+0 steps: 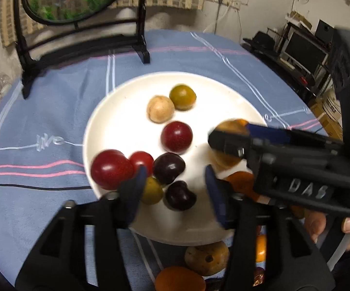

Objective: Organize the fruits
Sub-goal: 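Lower the plum and pale brown fruit onto the white plate and open both tools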

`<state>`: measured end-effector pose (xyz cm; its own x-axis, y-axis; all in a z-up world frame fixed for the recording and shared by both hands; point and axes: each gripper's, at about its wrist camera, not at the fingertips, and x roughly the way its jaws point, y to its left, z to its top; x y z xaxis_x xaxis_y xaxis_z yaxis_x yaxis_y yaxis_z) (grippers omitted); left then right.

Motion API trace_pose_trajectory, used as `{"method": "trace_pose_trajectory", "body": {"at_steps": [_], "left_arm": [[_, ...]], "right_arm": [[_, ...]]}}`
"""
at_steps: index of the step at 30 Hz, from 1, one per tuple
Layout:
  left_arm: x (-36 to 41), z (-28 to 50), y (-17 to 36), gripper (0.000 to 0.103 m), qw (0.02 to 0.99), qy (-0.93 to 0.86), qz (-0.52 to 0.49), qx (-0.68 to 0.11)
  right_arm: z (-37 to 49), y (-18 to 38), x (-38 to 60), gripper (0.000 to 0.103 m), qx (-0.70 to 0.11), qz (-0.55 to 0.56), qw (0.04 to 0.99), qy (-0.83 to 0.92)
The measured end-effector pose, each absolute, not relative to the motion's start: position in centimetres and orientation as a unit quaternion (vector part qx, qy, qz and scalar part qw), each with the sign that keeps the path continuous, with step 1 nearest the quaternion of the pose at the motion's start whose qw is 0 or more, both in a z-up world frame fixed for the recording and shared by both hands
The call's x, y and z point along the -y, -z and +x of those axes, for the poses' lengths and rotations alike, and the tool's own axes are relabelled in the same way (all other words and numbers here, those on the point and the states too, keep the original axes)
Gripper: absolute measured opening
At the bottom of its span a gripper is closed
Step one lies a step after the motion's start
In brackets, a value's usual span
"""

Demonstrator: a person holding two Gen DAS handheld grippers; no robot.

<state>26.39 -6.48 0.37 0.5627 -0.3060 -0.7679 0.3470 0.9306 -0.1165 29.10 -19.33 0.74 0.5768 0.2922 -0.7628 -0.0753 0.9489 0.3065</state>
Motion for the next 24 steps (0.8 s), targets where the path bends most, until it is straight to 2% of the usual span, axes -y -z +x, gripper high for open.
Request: {"method": "trace_pose_trajectory", "body": {"at_steps": [3,5,7,11,17,24], "left_arm": [[6.1,25.6,-1.0,0.061,0.886,0.180,0.029,-0.426],[5.4,24.6,-1.3,0.071,0.890,0.175,0.020,-0.420],[4.6,23.3,-1.6,0.076,0.896,0.169,0.017,-0.411],[3.4,21.1,-1.6,0.082,0.898,0.145,0.029,-0.413],[1.6,18.3,-1.4,0.084,0.897,0.134,0.013,-0.420],[0.9,14.9,-0.8,0.084,0.896,0.126,0.012,-0.426]], "right_arm": [[28.0,-1.0,19.4,0.062,-0.444,0.115,0.883,-0.101],[26.8,-1.3,20.1,0.062,-0.440,0.123,0.884,-0.099],[25.5,-1.5,21.0,0.062,-0.434,0.132,0.886,-0.097],[22.2,-1.9,22.9,0.062,-0.421,0.138,0.893,-0.078],[16.6,-1.3,26.0,0.062,-0.415,0.169,0.892,-0.054],[11.8,-0.6,25.9,0.064,-0.412,0.133,0.900,-0.042]]}}
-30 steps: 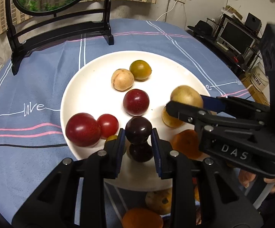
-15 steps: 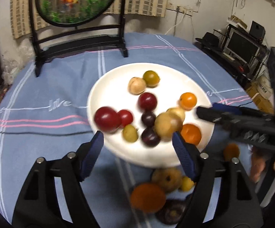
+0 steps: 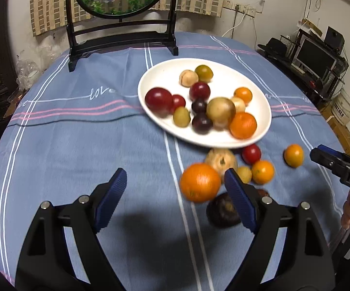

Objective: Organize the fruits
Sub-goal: 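Lower the plum and pale brown fruit onto the white plate and open both tools, then grasp a carved dark red fruit with the right tool while the left tool grasps a dark purple fruit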

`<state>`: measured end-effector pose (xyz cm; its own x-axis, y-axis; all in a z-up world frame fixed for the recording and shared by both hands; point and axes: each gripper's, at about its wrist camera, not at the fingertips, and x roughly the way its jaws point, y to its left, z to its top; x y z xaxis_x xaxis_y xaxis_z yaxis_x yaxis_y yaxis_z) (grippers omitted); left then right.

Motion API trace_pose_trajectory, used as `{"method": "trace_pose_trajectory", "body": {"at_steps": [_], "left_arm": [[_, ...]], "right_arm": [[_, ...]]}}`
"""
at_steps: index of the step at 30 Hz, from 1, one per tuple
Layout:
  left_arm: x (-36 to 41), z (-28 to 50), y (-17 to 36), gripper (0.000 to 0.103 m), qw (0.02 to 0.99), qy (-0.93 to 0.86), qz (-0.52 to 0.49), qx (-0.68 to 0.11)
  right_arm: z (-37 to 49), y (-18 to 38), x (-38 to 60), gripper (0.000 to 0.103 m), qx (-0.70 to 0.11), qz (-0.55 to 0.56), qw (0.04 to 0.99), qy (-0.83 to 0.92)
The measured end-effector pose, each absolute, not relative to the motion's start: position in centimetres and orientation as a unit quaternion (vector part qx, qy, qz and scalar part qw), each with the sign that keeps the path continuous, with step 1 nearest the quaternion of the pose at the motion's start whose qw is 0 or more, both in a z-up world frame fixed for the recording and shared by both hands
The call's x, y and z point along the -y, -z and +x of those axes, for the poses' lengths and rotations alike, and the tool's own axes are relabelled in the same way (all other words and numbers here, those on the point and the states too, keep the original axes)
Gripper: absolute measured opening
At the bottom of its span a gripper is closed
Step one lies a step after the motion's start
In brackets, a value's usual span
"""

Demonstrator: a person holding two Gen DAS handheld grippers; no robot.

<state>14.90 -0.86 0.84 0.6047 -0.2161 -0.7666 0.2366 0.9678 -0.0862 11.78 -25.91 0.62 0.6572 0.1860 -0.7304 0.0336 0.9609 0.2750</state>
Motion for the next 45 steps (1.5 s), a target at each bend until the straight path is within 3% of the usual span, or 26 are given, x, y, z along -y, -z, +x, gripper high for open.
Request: {"method": "trace_pose_trajectory", "body": {"at_steps": [16,34,35,38,45], "left_arm": [[-1.0,10.4,1.5,0.087,0.892,0.101,0.023,-0.439],[-2.1,10.2,3.4,0.089,0.880,0.114,-0.001,-0.460],[-2.0,10.3,3.4,0.089,0.879,0.115,-0.003,-0.462],[-1.8,10.4,3.5,0.089,0.875,0.119,-0.011,-0.469],[-0.2,10.1,3.2,0.089,0.870,0.136,0.000,-0.473]], "right_arm": [[7.4,1.4,19.0,0.065,-0.420,-0.011,0.901,-0.107],[13.0,3.6,12.5,0.065,-0.464,-0.079,0.872,-0.135],[13.2,3.6,12.3,0.064,-0.463,-0.082,0.873,-0.132],[13.3,3.5,12.1,0.044,-0.463,-0.074,0.872,-0.141],[12.3,2.9,15.3,0.043,-0.457,-0.017,0.880,-0.128]]}}
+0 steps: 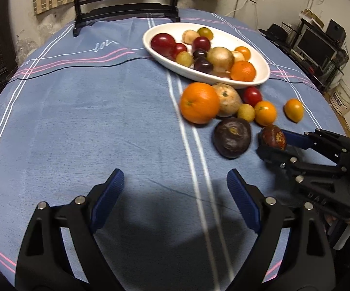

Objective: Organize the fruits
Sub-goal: 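Grasp a carved dark red fruit with the right tool while the left tool grasps a dark purple fruit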

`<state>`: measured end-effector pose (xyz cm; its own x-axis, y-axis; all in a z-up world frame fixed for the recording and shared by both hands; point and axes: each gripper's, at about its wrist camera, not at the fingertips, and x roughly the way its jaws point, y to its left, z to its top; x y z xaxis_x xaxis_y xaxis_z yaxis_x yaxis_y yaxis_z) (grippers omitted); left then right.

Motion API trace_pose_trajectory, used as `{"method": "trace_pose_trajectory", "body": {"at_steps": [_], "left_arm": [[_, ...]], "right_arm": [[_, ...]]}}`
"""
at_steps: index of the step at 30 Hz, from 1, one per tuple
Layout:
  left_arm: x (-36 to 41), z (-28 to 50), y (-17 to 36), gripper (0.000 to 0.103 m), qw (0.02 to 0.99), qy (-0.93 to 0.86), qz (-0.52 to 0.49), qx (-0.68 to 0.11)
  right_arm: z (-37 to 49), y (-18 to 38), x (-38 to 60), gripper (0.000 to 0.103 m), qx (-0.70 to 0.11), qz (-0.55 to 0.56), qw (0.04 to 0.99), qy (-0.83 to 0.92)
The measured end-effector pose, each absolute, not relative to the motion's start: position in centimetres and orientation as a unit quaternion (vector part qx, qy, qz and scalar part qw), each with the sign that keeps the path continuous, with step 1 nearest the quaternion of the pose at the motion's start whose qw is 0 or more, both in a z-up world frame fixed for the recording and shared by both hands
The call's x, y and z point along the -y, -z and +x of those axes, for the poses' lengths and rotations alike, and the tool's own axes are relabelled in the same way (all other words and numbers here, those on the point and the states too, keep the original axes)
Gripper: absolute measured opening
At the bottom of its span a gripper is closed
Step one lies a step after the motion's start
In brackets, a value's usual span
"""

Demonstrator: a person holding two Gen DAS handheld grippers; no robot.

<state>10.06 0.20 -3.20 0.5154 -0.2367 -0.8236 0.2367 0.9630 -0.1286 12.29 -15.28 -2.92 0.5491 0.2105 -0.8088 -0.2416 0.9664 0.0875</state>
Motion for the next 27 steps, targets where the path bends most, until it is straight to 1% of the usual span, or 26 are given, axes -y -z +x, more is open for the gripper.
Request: {"method": "trace_pose_trajectory", "body": {"at_steps": [7,13,15,17,19,21,22,23,24,25,27], "left_arm": [[3.3,9.8,3.0,0.088,0.864,0.167,0.013,-0.475],[6.2,10.8,3.3,0.088,0.857,0.170,0.016,-0.487],[7.1,11.3,3.5,0.086,0.856,0.161,0.020,-0.490],[7.8,12.0,3.9,0.075,0.851,0.155,0.018,-0.501],[8.0,12.4,4.3,0.072,0.849,0.146,0.017,-0.507],[8.3,12.6,4.3,0.072,0.851,0.139,0.020,-0.505],[8.4,12.6,4.3,0.070,0.854,0.136,0.024,-0.503],[8.5,12.7,4.4,0.066,0.858,0.127,0.031,-0.497],[8.5,12.7,4.4,0.052,0.862,0.117,0.038,-0.491],[8.3,12.8,4.4,0.045,0.866,0.110,0.039,-0.485],[7.6,12.9,4.2,0.045,0.866,0.112,0.021,-0.488]], "right_arm": [[9.7,3.0,21.1,0.043,-0.450,0.040,0.887,-0.093],[8.2,2.9,22.9,0.043,-0.435,0.053,0.894,-0.093],[7.9,2.8,23.2,0.043,-0.430,0.057,0.896,-0.095],[7.7,2.8,23.5,0.043,-0.427,0.064,0.896,-0.101],[7.5,2.8,23.8,0.043,-0.426,0.072,0.895,-0.110],[7.4,2.7,24.0,0.043,-0.424,0.077,0.895,-0.113],[7.3,2.7,24.2,0.043,-0.423,0.080,0.895,-0.114],[7.3,2.7,24.3,0.043,-0.423,0.084,0.895,-0.116],[7.4,2.7,24.3,0.043,-0.422,0.084,0.895,-0.116],[7.4,2.7,24.2,0.043,-0.422,0.085,0.895,-0.117],[7.4,2.7,24.1,0.043,-0.422,0.085,0.895,-0.117]]}}
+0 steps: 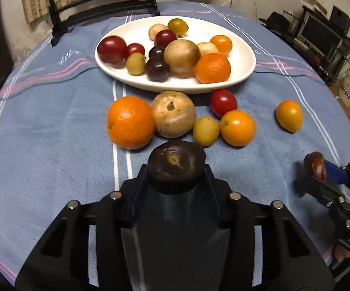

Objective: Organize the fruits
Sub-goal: 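Grasp a carved dark red fruit with the right tool while the left tool grasps a dark purple fruit, then place both dark fruits on the white plate and open both tools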

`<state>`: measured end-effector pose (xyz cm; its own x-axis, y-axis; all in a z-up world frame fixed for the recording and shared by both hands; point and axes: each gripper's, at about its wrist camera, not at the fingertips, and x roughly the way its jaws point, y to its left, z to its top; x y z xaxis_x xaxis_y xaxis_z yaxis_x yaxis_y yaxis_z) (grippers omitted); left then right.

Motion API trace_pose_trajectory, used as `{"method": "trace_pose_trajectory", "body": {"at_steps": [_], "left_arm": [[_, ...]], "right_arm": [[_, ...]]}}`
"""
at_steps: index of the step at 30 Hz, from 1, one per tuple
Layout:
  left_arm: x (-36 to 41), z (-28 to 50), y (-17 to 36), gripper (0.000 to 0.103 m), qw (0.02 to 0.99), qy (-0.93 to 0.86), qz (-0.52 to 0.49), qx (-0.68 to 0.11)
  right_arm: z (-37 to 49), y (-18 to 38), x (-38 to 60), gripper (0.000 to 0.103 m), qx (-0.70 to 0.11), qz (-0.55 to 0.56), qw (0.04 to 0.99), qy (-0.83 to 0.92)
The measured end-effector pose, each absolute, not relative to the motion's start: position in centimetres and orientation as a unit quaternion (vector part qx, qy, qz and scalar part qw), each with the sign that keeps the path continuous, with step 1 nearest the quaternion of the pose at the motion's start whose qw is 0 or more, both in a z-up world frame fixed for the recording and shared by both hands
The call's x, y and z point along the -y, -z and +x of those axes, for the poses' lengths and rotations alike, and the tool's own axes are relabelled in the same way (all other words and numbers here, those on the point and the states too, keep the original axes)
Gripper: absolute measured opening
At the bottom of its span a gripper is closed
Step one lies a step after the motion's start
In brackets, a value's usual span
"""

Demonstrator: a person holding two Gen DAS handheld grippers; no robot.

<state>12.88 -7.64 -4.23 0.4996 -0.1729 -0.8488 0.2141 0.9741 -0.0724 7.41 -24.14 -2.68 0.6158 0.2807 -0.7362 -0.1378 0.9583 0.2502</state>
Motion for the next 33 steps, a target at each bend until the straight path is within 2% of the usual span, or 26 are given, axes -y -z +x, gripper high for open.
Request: {"method": "trace_pose_trajectory", "body": {"at_steps": [10,18,24,33], "left_arm": [[4.8,11.7,2.1,0.045,0.874,0.118,0.002,-0.471],[4.1,12.7,-1.6,0.045,0.891,0.130,0.001,-0.435],[5.3,16.6,-4.4,0.045,0.905,0.133,0.013,-0.405],[6.3,25.7,-3.3,0.045,0.895,0.124,0.005,-0.429]], "right_arm": [[7.6,2.3,23.9,0.043,-0.422,0.080,0.897,-0.107],[9.0,-1.8,23.6,0.043,-0.377,0.061,0.918,-0.109],[13.6,-4.7,22.7,0.043,-0.344,0.044,0.932,-0.103],[24.1,-3.5,21.1,0.043,-0.392,0.052,0.914,-0.090]]}}
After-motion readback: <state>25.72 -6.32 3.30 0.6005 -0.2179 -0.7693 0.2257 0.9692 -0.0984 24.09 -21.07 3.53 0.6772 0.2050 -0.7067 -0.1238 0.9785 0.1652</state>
